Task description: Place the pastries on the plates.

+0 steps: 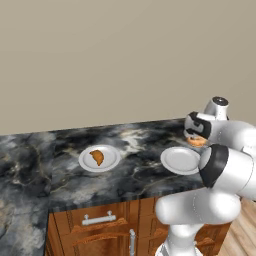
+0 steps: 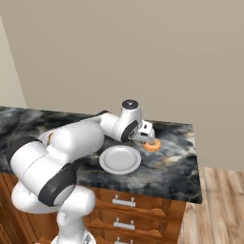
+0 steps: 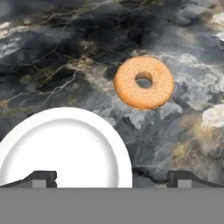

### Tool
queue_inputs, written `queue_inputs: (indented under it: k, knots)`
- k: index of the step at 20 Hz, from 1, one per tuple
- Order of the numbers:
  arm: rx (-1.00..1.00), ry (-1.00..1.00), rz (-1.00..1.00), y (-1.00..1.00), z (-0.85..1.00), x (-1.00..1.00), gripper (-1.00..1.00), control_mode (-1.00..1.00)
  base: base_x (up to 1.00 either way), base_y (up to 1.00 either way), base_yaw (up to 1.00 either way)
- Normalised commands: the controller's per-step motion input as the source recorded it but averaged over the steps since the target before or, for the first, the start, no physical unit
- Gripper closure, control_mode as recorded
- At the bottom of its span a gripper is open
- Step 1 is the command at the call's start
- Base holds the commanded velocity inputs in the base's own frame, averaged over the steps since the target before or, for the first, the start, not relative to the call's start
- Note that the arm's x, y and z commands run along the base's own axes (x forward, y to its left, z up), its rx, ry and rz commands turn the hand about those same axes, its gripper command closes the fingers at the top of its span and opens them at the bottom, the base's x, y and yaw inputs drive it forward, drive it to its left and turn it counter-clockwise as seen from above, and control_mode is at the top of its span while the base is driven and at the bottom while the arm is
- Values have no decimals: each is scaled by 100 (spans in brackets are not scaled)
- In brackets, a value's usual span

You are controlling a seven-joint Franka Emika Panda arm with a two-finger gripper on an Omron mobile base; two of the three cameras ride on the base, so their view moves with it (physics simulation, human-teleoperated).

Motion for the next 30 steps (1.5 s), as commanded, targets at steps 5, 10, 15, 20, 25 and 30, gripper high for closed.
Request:
queue_inputs:
  k: [5, 10, 15, 20, 25, 30]
  knots:
    - [0, 0, 1, 0, -2, 28, -100, -100, 0, 0, 0]
    - [0, 0, 2, 0, -15, 20, -100, -100, 0, 0, 0]
    - [0, 0, 3, -4, -26, 22, -100, -100, 0, 0, 0]
    - [0, 0, 2, -16, -23, 20, -100, -100, 0, 0, 0]
    - [0, 0, 3, -26, -5, 26, -100, -100, 0, 0, 0]
    - [0, 0, 3, -13, -8, 21, -100, -100, 0, 0, 0]
